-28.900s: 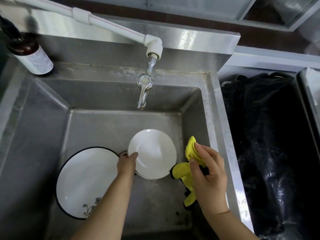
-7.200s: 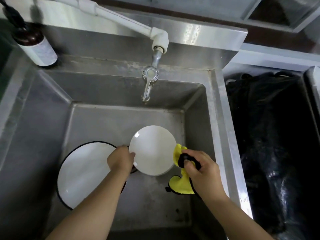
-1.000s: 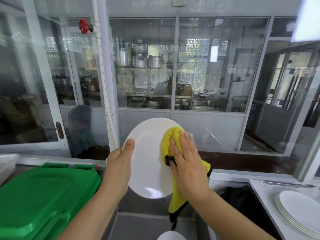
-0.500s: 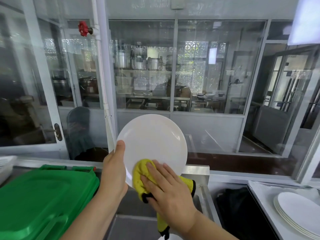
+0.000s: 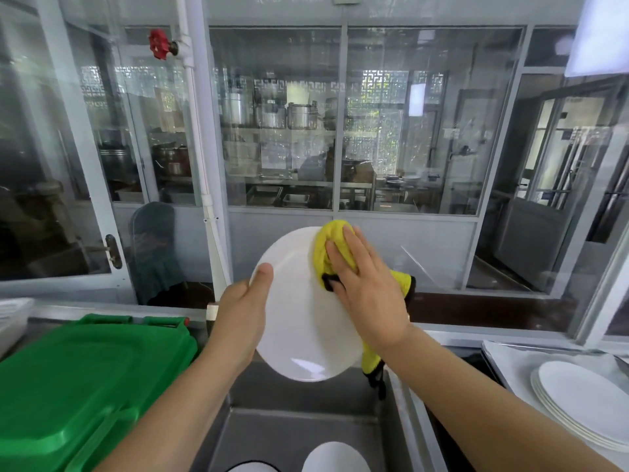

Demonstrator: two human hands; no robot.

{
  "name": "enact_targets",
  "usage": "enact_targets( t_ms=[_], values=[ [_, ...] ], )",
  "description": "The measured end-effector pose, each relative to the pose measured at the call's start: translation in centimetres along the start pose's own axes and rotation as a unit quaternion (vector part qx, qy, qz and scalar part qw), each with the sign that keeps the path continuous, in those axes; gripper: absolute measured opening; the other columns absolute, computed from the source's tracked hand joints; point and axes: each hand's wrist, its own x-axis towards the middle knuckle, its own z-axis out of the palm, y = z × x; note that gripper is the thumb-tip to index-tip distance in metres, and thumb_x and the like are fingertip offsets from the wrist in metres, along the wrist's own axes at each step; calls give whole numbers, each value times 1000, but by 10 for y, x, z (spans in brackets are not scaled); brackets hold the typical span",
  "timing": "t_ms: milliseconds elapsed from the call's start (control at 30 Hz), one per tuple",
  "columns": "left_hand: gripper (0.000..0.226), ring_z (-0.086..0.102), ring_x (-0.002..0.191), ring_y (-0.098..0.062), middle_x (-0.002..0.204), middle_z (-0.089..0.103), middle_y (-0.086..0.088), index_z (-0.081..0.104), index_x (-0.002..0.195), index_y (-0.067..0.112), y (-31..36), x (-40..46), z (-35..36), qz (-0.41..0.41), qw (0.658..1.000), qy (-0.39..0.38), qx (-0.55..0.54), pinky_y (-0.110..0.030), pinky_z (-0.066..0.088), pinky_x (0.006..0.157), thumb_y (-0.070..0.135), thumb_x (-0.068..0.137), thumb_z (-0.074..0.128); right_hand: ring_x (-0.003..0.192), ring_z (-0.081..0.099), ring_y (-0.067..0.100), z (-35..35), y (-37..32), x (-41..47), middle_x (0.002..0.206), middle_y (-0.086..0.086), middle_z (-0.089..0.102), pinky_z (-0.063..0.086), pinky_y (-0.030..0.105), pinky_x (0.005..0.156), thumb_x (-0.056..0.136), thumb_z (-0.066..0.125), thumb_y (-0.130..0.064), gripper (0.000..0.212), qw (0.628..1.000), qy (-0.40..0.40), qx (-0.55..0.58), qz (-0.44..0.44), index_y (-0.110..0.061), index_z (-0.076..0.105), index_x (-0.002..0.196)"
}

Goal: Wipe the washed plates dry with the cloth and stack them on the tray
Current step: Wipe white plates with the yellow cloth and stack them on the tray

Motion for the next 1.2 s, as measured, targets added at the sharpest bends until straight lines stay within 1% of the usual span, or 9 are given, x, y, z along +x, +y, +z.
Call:
enact_targets(
  t_ms=[233, 367, 533, 600, 667, 867, 1000, 1067, 1200],
  values=[
    [34, 70, 73, -14, 79, 74, 4, 72, 79, 27, -9, -10, 6, 20, 1000, -8, -11, -26, 51, 59, 49, 92, 50, 82, 60, 36, -13, -2, 25, 109, 12, 57, 45, 34, 60, 88, 59, -28, 43, 988, -7, 102, 119, -16, 55, 129],
    [31, 71, 76, -14, 82, 75, 7, 71, 81, 26, -4, -13, 2, 28, 994, 45, -93, -26, 52, 58, 47, 93, 51, 91, 57, 25, -6, 7, 8, 108, 0, 52, 43, 34, 72, 90, 60, -28, 38, 940, -24, 207, 271, -22, 52, 127],
    [30, 70, 81, -15, 81, 74, 14, 67, 85, 28, -3, -13, 8, -18, 981, 98, -168, -39, 54, 78, 50, 94, 48, 74, 59, -2, 0, -11, -21, 81, -17, 66, 42, 8, 61, 83, 64, -18, 24, 784, 23, 434, 444, -42, 60, 85],
    [30, 69, 87, -14, 85, 74, 12, 65, 89, 27, -10, -14, 10, -30, 981, 97, -166, -38, 53, 83, 49, 95, 46, 70, 61, 9, 1, -12, -25, 75, -9, 68, 48, 19, 63, 80, 67, -12, 22, 688, 27, 521, 505, -34, 65, 80],
    [28, 69, 81, -6, 87, 73, 12, 63, 89, 25, -21, -14, 11, -35, 984, 90, -153, -32, 52, 80, 45, 97, 45, 70, 59, 19, -1, -10, -25, 75, 2, 66, 48, 32, 65, 77, 67, -4, 22, 654, 27, 545, 524, -27, 67, 79],
    [27, 62, 91, -17, 101, 67, -2, 58, 116, 12, -46, -11, 2, -143, 982, 70, -100, -38, 51, 81, 30, 96, 53, 61, 53, 0, -7, -7, -35, 67, -13, 62, 42, 12, 57, 72, 66, 4, 36, 800, 74, 413, 429, -32, 64, 75],
    [53, 62, 97, -29, 103, 63, -19, 55, 106, 3, -32, -13, 3, -323, 908, 8, -267, -49, 53, 66, 51, 84, 62, 75, 55, 10, -4, -16, -48, 84, 1, 64, 40, 16, 60, 61, 69, 4, 34, 936, 146, 223, 229, -17, 69, 88],
    [65, 64, 98, -37, 107, 62, -26, 53, 108, -3, -23, -12, 4, -351, 877, -15, -327, -53, 55, 64, 57, 82, 61, 67, 57, 14, -4, -21, -55, 81, 5, 66, 44, 21, 52, 61, 57, 0, 35, 966, 156, 155, 134, -19, 65, 89],
    [26, 66, 79, -35, 93, 66, -21, 57, 99, 3, -17, -8, 11, -343, 874, 38, -342, -55, 57, 56, 27, 91, 62, 53, 60, 28, -3, -29, -67, 72, 11, 67, 48, 28, 45, 68, 49, -1, 27, 982, 157, 99, 25, -7, 75, 76]
  ],
)
